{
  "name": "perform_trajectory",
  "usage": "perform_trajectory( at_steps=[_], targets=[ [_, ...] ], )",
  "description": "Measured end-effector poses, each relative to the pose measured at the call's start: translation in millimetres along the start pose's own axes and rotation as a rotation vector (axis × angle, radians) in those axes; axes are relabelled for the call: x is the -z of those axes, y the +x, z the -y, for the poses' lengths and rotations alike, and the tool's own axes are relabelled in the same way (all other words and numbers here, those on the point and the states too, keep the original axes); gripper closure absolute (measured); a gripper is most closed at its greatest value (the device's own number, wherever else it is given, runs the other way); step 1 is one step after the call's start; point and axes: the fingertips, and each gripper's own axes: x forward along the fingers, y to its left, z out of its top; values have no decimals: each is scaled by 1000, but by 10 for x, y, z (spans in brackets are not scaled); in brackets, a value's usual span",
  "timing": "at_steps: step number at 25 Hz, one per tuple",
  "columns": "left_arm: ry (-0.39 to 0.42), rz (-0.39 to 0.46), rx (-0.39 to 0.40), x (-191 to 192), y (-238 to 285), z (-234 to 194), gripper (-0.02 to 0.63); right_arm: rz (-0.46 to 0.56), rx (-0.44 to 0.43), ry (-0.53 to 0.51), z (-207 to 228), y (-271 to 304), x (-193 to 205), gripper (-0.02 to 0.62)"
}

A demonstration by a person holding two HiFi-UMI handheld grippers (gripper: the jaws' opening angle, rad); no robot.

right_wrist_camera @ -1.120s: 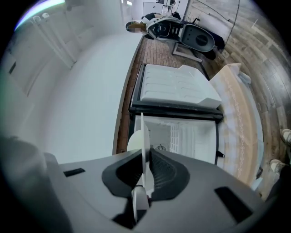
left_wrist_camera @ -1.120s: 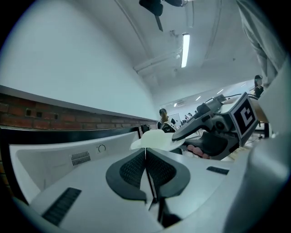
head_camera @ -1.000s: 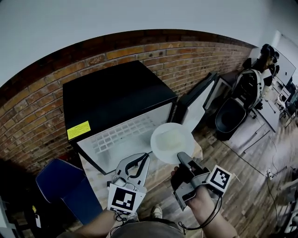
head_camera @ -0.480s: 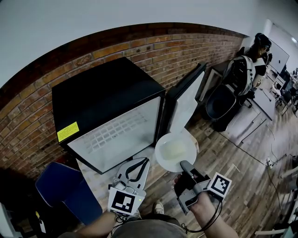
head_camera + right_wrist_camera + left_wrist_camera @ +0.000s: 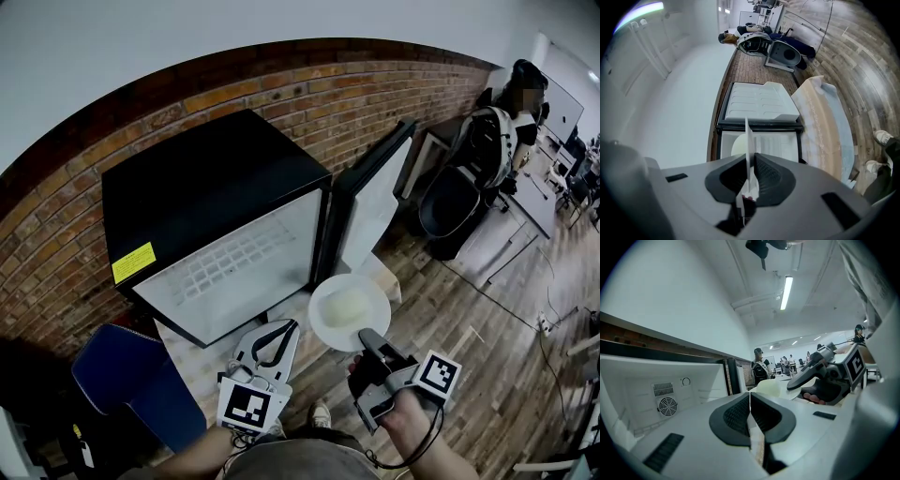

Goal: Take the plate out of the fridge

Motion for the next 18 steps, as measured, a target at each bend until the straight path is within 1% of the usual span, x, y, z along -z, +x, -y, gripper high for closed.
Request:
perform_trajectory(
  at_steps=[2, 5, 6, 15, 18],
  targets=[
    [9, -3, -1, 13, 0, -8, 586, -3, 1, 2, 1, 12, 5, 552],
    [-64, 10, -18, 9, 1, -25, 586, 2, 5, 17, 5, 27, 2, 552],
    [-76, 9, -22, 15, 1, -34, 586, 2, 6, 22, 6, 34, 1, 552],
    [-76, 6, -30, 3, 10, -49, 586, 4, 1, 21, -26, 57, -31, 552],
    [-61, 5, -33, -13, -8, -62, 586, 2, -7, 19, -41, 61, -21, 551]
  ],
)
